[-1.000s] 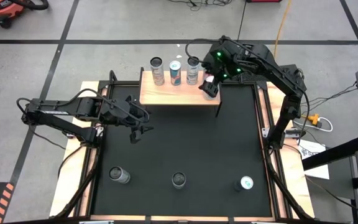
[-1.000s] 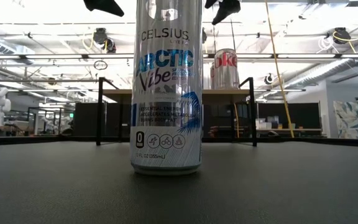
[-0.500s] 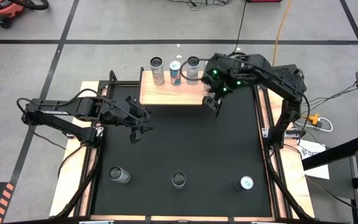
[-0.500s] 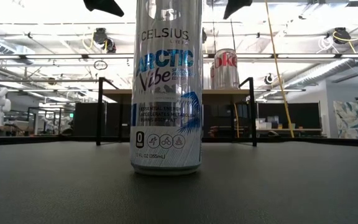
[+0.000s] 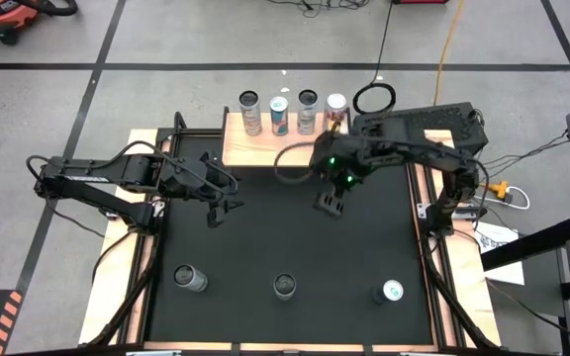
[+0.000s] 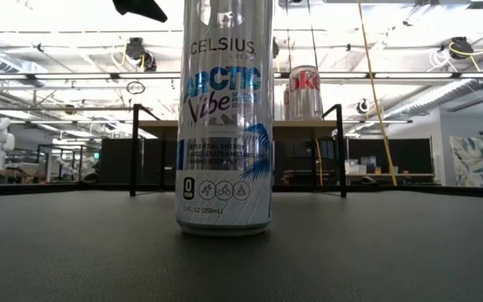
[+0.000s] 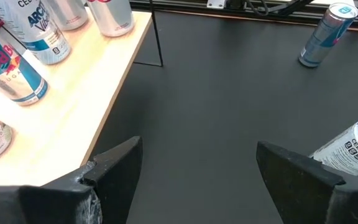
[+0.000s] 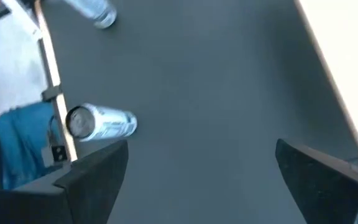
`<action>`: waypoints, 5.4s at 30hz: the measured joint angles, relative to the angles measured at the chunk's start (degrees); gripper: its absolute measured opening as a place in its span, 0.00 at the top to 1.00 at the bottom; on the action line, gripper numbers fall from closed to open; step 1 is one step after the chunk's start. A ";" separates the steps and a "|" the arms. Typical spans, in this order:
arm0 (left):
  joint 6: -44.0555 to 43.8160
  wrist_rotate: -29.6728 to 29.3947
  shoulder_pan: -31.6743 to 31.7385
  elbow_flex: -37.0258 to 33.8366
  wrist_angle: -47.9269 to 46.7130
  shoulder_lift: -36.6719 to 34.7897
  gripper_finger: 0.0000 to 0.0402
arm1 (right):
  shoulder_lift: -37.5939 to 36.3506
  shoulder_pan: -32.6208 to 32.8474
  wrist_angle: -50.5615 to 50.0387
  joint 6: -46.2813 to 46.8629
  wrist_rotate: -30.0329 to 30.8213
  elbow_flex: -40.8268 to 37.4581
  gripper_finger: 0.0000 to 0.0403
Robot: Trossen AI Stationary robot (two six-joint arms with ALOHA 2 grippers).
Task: Place canned beverage on shelf
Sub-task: Put the right white and black soda can on the shelf
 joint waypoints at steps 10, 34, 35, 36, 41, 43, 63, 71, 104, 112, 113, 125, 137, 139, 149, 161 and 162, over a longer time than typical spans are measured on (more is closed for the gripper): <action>-0.09 0.00 0.00 0.00 0.28 0.00 0.21 | 6.32 8.40 5.79 -0.91 0.26 0.00 0.03; 1.03 0.02 0.02 0.00 -8.33 0.00 0.21 | 18.72 14.86 16.96 12.61 -6.23 0.00 0.03; 1.63 0.02 0.01 0.00 -9.15 0.00 0.21 | 19.04 15.34 17.49 13.17 -6.25 0.00 0.03; 2.04 0.02 0.00 0.00 -9.68 0.00 0.21 | 19.38 15.75 17.87 13.70 -6.32 0.00 0.03; 3.50 0.02 0.00 0.00 -9.94 0.00 0.21 | 19.79 16.94 18.61 17.82 -5.71 0.00 0.03; 3.52 0.02 0.01 0.00 -10.10 0.00 0.21 | 19.78 17.52 18.83 19.69 -3.97 0.00 0.03; 6.39 0.02 0.02 0.00 -13.29 0.00 0.21 | 21.53 25.54 18.59 27.57 10.69 0.00 0.03; 6.10 0.02 0.01 0.00 -13.51 0.00 0.21 | 24.57 25.70 17.98 25.20 8.92 0.02 0.03; 6.43 0.03 0.01 0.00 -13.31 0.00 0.21 | 28.00 24.73 17.28 25.06 9.53 0.02 0.25; 6.45 0.04 0.02 0.00 -13.32 0.00 0.21 | 27.91 23.60 14.64 26.95 10.73 0.06 0.45; 6.45 0.02 0.02 0.00 -13.33 0.00 0.21 | 27.91 23.40 14.35 27.27 10.49 0.10 0.45; 6.49 0.02 0.01 0.00 -13.35 0.00 0.21 | 25.14 18.94 9.50 21.85 9.02 0.84 0.44; 6.35 0.03 0.02 0.00 -13.35 0.00 0.21 | 18.71 9.30 4.33 7.84 9.48 0.87 0.44; 6.34 0.02 0.02 0.00 -13.37 0.00 0.21 | 17.32 7.30 3.75 6.21 11.09 0.87 0.44; 6.13 0.03 0.02 0.00 -13.35 -0.02 0.21 | 10.17 -3.39 3.10 -1.79 14.98 0.87 0.44; 5.92 0.04 0.02 0.00 -13.33 0.00 0.21 | 5.33 -10.33 8.45 -13.24 15.08 0.98 0.43; 5.90 0.03 0.02 0.00 -13.33 -0.02 0.21 | 4.95 -10.87 8.84 -14.32 15.06 0.98 0.44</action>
